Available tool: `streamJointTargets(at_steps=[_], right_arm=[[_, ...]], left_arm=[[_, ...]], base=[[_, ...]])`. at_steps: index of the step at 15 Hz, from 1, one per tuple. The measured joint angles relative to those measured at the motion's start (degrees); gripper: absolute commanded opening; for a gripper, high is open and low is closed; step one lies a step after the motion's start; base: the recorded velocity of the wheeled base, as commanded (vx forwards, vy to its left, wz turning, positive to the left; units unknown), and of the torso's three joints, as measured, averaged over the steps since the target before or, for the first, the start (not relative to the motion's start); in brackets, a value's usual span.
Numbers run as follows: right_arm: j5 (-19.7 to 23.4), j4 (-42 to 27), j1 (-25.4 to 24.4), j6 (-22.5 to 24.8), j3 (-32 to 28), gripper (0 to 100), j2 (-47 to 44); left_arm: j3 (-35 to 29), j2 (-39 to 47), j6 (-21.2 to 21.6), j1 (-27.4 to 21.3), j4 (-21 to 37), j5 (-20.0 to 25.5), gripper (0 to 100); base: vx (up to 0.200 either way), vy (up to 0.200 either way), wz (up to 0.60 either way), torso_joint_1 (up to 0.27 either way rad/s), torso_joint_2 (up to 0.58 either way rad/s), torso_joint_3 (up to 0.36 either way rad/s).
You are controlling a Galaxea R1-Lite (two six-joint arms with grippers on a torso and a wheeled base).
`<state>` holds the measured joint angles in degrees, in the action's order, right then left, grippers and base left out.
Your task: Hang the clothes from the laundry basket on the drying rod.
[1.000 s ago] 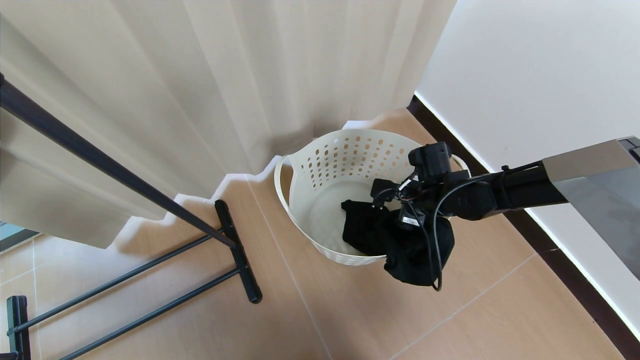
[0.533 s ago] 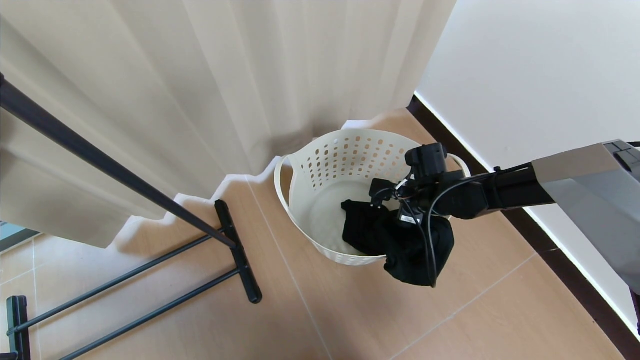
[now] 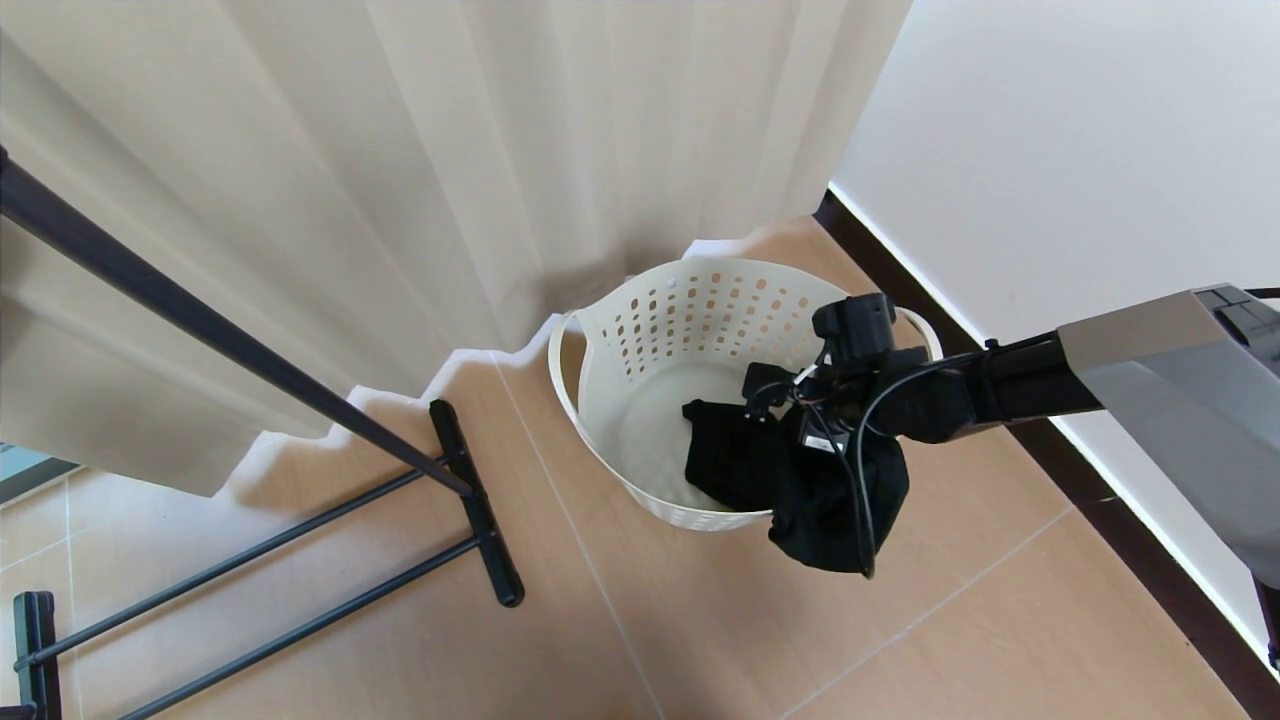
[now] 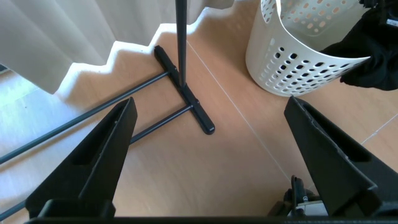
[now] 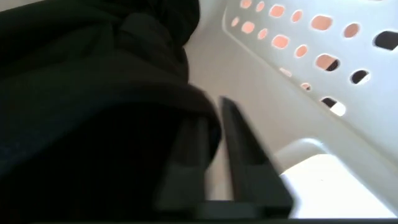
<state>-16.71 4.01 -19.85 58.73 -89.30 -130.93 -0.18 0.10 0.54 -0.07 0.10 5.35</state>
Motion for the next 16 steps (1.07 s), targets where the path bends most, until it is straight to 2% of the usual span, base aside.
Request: streamJointTargets(at_steps=[5,9,13,16], right_arm=[[0.5,3.6,-0.2,-4.9,8.3,0,7.7],[1.2,12.2,-1.7,-10.3,23.0,0,20.7],[5.9,19.3,-2.5,-13.6,38.9,0,36.1],[11.6,21.1,-3.5,-15.4,46.1,0,45.4]], left_arm=[[0.0,0.0,0.0,0.0,0.0,0.0,100],[0.0,0.0,0.0,0.0,0.0,0.0,100],[0.0,0.0,0.0,0.0,0.0,0.0,100],[0.0,0.0,0.0,0.0,0.0,0.0,100]], base=[[0.000,0.000,0.00,0.000,0.00,0.000],[0.000,0.000,0.00,0.000,0.00,0.000],[0.000,0.000,0.00,0.000,0.00,0.000],[0.000,0.000,0.00,0.000,0.00,0.000]])
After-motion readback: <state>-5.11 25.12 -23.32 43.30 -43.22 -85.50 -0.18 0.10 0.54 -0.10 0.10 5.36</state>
